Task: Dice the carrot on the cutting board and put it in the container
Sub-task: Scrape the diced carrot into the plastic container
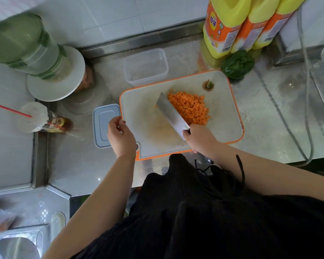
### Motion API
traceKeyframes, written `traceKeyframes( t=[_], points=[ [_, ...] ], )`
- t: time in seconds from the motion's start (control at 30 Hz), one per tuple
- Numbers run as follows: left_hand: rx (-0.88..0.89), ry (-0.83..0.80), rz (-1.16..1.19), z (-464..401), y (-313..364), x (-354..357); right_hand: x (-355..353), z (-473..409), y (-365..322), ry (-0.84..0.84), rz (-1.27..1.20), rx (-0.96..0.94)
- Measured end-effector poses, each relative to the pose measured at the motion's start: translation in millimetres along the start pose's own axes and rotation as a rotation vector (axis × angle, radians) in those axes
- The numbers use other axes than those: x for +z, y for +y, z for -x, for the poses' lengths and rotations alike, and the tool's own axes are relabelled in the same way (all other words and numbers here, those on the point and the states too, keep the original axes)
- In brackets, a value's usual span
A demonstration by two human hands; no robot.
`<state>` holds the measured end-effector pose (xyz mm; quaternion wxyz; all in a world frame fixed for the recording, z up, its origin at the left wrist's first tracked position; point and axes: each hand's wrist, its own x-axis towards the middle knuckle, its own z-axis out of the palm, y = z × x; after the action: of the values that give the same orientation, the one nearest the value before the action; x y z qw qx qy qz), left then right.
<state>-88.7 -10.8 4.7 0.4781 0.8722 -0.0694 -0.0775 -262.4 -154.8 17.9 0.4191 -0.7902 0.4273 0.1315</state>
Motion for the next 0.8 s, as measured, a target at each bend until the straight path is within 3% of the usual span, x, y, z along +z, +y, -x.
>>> traceKeyframes(
  t=[0.17,0.3,0.57,0.67,0.8],
  points=[
    [-0.147,-0.159,-0.055,-26,21,19,-10,0,-5,0.05,-0.111,0.004],
    [-0.343,-0.302,0.067,-72,41,49,-20,3,-2,0.046,-0.269,0.045],
    [-0.489,-0.523,0.073,-119,81,96,-27,7,4,0.087,-0.358,0.084],
    [-0.601,-0.496,0.181,-123,83,104,-33,7,5,0.123,-0.371,0.095],
    [-0.553,-0.358,0.223,-130,83,99,-35,6,9,0.13,-0.4,0.112]
  ],
)
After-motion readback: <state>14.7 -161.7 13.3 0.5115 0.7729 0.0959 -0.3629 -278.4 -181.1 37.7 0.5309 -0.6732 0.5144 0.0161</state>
